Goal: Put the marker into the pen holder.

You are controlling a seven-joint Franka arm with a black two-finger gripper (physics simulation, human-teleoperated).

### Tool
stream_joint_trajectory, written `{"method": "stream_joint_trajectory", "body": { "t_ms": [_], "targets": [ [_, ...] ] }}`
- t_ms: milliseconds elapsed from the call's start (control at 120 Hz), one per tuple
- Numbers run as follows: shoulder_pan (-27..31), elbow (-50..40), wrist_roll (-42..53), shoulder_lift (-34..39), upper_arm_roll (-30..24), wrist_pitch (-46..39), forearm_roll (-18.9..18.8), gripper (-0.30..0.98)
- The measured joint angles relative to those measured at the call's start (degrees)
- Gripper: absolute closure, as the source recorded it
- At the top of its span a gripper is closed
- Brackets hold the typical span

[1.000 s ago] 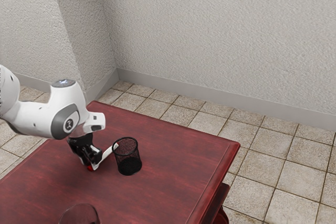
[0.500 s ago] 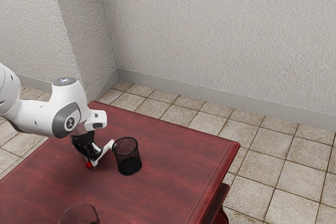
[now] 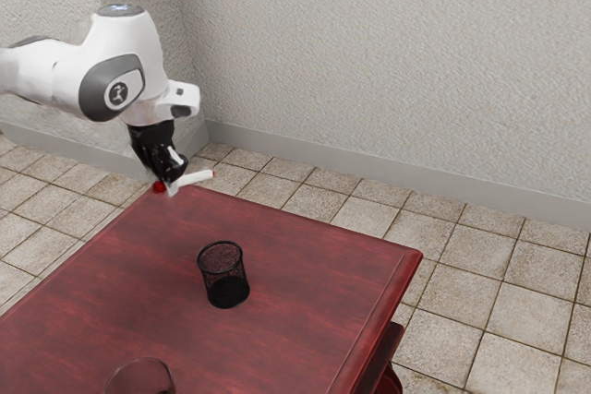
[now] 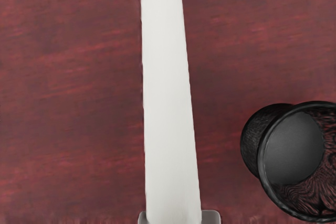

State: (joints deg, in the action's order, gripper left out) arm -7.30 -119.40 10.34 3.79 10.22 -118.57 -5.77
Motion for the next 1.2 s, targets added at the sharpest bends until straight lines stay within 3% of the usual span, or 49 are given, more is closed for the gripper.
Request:
{"method": "stream_joint_trajectory", "body": {
  "t_ms": [242,442,642,1200],
  "targets": [
    [-2.84,15.35,-2.17,-11.46,-3.05,27.83,-9.04,0.79],
    [-1.56,25.29,-2.37,-19.26,-4.75,40.95,-12.05,0.79],
    [-2.15,31.33,-2.03,-23.4,-9.47,47.04,-12.73,0.79],
    [-7.05,31.08,-1.27,-24.79,-12.14,54.61,-10.75,0.79]
  ]
}}
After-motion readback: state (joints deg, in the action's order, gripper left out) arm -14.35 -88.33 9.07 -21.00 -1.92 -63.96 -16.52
